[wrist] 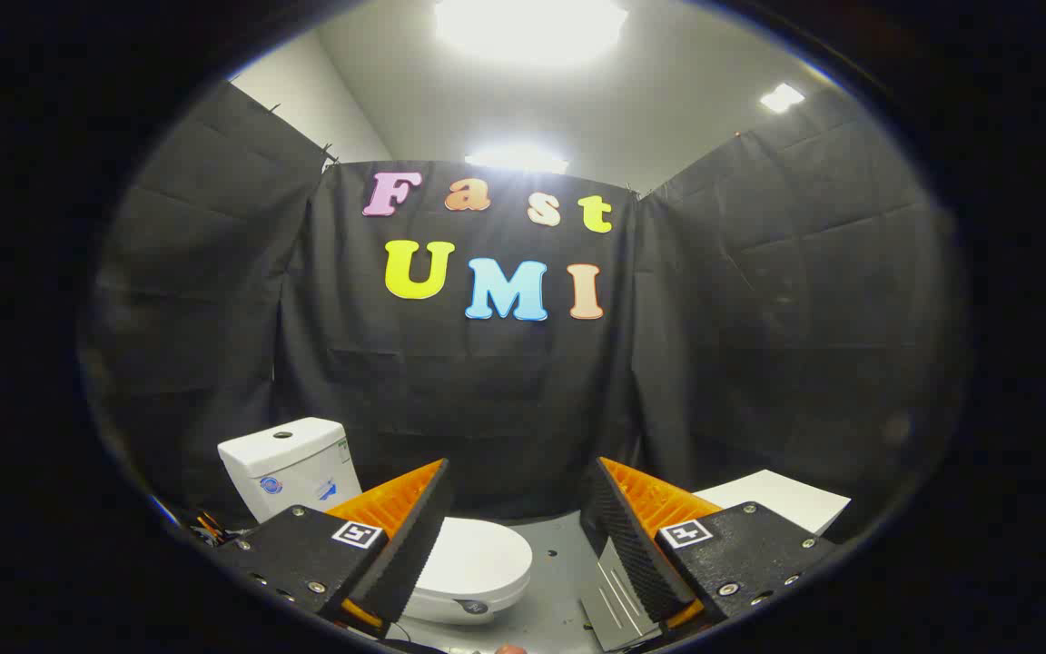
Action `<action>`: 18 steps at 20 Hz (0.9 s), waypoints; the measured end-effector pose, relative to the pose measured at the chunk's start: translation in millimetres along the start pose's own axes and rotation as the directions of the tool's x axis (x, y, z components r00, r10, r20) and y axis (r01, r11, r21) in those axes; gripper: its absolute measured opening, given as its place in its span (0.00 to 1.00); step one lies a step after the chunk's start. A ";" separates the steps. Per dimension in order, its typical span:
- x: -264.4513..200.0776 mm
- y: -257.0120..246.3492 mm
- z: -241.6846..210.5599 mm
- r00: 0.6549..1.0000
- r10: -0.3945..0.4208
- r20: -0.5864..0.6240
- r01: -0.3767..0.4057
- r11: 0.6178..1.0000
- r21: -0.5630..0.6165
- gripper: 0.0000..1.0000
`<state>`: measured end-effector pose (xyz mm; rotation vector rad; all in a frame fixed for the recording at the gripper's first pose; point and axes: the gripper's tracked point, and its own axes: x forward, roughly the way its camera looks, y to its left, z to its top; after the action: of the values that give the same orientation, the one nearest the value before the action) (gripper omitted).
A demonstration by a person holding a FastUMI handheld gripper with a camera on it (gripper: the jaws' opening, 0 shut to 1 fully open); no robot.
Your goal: Open the toilet lid.
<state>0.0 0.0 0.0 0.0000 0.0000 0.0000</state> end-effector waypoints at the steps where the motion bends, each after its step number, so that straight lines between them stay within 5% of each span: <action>1: 0.7 4.5 -4.3 1.000 0.012 -0.005 -0.012 1.000 -0.003 0.95; 9: 11.5 20.9 -41.9 0.996 0.085 -0.040 -0.083 0.996 0.035 0.95; 18: 16.4 17.2 -39.0 0.997 0.071 0.007 -0.071 0.997 0.043 0.95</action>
<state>16.4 17.2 -39.0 0.0436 -0.0058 0.0711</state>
